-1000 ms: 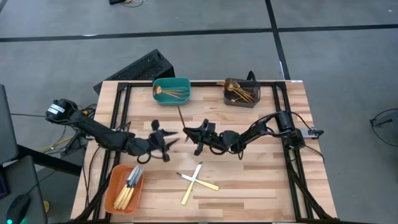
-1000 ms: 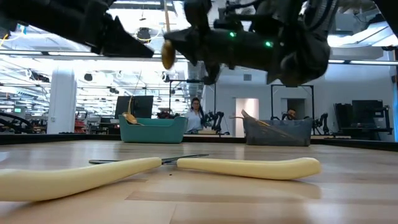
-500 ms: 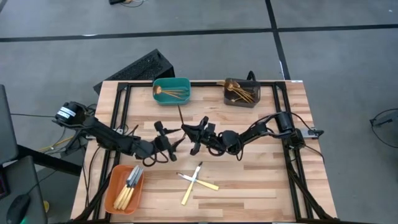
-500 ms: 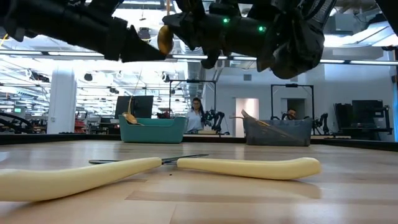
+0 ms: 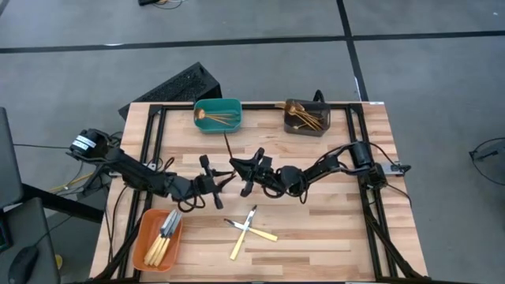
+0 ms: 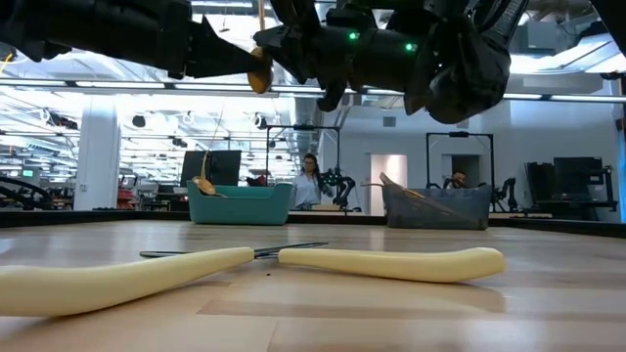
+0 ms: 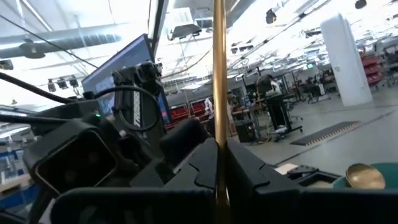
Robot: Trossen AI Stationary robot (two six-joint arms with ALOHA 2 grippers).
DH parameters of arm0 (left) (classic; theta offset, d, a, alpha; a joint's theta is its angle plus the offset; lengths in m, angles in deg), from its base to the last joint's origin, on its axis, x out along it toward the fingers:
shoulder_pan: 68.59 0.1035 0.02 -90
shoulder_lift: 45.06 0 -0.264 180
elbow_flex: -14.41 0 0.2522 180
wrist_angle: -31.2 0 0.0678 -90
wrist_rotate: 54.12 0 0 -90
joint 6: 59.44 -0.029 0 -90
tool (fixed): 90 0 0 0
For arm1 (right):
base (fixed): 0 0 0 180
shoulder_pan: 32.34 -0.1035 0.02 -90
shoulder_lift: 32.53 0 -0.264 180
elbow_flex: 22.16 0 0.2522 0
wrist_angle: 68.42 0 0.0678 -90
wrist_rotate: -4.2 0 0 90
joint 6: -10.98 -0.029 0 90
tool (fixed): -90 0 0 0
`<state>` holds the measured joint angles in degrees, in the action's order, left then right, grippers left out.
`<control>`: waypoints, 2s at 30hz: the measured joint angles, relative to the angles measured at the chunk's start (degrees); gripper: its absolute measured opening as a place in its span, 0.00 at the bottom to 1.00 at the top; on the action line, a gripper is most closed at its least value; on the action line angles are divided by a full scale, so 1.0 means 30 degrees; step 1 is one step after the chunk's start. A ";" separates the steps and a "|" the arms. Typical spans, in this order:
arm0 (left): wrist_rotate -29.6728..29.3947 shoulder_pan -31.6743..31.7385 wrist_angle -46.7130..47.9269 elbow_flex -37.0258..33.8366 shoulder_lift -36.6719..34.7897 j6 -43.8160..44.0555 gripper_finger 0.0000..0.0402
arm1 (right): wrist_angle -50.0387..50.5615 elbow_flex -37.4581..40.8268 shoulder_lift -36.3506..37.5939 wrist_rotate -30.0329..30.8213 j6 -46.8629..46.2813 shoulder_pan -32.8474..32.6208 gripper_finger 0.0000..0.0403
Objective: Sort silverware by color (type)
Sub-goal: Put the gold spoon into the green bin
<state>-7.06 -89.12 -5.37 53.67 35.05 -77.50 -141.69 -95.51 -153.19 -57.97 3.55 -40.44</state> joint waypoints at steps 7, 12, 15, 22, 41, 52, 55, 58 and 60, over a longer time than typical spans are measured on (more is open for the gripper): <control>-0.1228 -0.0122 0.0871 0.0001 -0.0073 0.0116 0.01 | 0.0018 0.0007 0.0029 -0.0441 0.0590 0.0016 0.13; -0.1895 -0.1108 0.4953 0.0015 -0.1378 0.0737 0.00 | 0.2434 -0.0007 0.0521 0.0563 0.4597 -0.0182 0.21; -0.2108 -0.1570 0.7810 0.0015 -0.3136 0.2488 0.00 | 0.7085 -0.0044 0.1748 0.2021 0.6954 -0.0400 0.28; 0.0757 -0.0891 1.3778 0.0022 -0.7579 0.8110 0.00 | 1.5576 0.0024 0.3601 0.4218 1.0711 -0.0923 0.44; 0.9350 0.2428 1.5191 0.0015 -0.9565 1.5097 0.00 | 1.9180 -0.3044 0.4138 0.4812 2.6681 -0.1705 0.45; 1.0580 0.2652 1.3934 0.0000 -0.9083 1.5577 0.00 | 2.1318 -0.3599 0.3896 0.4294 2.7615 -0.1454 0.45; 1.0882 0.2875 1.3899 0.0000 -0.8939 1.5696 0.00 | 2.1408 -0.3599 0.3912 0.4274 2.7667 -0.1464 0.44; 1.1263 0.3120 1.3657 0.0015 -0.8677 1.5746 0.00 | 2.1430 -0.3599 0.3898 0.4281 2.7903 -0.1464 0.42; 1.1634 0.3256 1.3851 0.0007 -0.8519 1.5851 0.00 | 2.1222 -0.3599 0.3898 0.4296 2.8659 -0.1464 0.41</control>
<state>27.84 -79.35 36.19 53.69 9.50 -29.95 -78.02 -106.31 -141.49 -45.09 89.53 -44.83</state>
